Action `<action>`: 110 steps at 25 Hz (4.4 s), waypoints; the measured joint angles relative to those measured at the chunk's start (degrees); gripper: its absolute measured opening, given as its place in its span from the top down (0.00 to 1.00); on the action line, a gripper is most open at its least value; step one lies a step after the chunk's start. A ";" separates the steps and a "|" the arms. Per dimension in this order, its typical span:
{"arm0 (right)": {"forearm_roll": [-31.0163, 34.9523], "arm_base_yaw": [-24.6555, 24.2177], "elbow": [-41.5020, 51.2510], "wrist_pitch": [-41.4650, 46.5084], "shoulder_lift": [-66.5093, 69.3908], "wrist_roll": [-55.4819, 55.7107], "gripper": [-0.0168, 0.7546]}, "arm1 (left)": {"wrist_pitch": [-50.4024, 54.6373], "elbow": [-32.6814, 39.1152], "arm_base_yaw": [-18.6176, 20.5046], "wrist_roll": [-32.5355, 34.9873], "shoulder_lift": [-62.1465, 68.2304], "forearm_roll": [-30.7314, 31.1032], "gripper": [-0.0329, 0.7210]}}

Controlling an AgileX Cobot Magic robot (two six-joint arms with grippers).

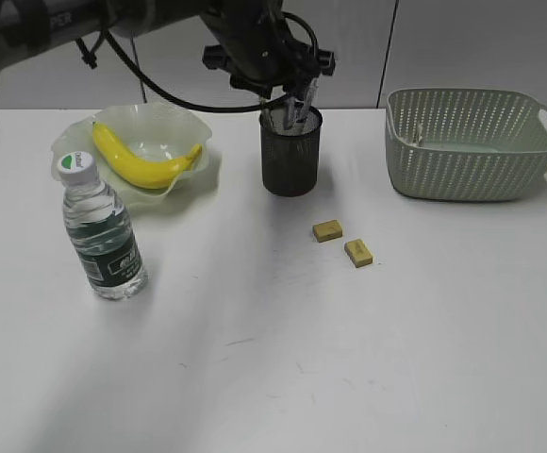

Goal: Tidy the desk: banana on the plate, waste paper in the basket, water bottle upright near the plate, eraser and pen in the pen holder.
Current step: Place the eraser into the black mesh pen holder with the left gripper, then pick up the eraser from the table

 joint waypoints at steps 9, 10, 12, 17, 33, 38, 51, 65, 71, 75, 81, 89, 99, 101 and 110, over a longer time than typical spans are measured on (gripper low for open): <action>0.00 0.00 0.00 0.00 0.00 -0.03 0.48 | 6.43 0.00 0.00 0.02 -8.35 0.22 0.43; 0.00 0.00 0.00 0.00 0.00 -0.03 0.48 | 8.61 0.00 0.00 0.02 -10.02 0.55 0.43; 0.00 0.00 0.00 0.00 0.00 -0.03 0.48 | 13.07 0.00 0.00 0.02 -13.65 1.20 0.43; 0.00 0.00 0.00 -0.05 0.00 -0.03 0.48 | 22.55 0.08 -0.06 3.06 -22.67 1.43 0.43; 0.00 0.00 0.00 -0.05 0.00 -0.03 0.48 | 23.20 36.51 -0.45 7.97 -62.16 0.64 0.45; -0.12 0.00 0.00 -0.05 0.00 -0.03 0.48 | 23.22 55.59 -0.45 7.99 -77.23 0.64 0.45; -0.74 0.00 -0.95 -3.96 13.09 -2.03 0.48 | 16.24 95.12 -0.56 8.09 -119.36 0.90 0.51; -1.12 0.00 -13.44 -21.96 60.65 -2.38 0.48 | 14.51 96.87 -0.56 8.15 -135.90 1.62 0.52; -1.12 0.00 -28.96 -18.08 83.50 1.42 0.48 | 14.51 96.87 -0.56 8.15 -136.02 1.65 0.52; -1.23 -0.06 -39.14 -13.35 95.64 3.68 0.45 | 14.51 96.87 -0.56 8.15 -136.02 1.65 0.53; -0.29 -1.84 -52.15 -5.96 110.42 4.64 0.34 | 14.47 96.87 -0.56 8.15 -136.02 1.65 0.55; 3.01 -6.01 -59.56 -2.37 121.63 1.93 0.34 | 14.42 96.87 -0.56 8.15 -136.02 1.65 0.55; 4.35 -7.51 -60.05 -7.30 124.83 0.59 0.34 | 14.45 96.87 -0.56 8.15 -136.02 1.65 0.55; 4.35 -8.05 -60.30 -7.18 125.51 0.59 0.34 | 14.40 96.87 -0.56 8.15 -136.02 1.65 0.55; 6.18 -9.30 -60.56 -7.30 128.51 -0.67 0.41 | 14.40 96.87 -0.56 8.15 -136.02 1.65 0.55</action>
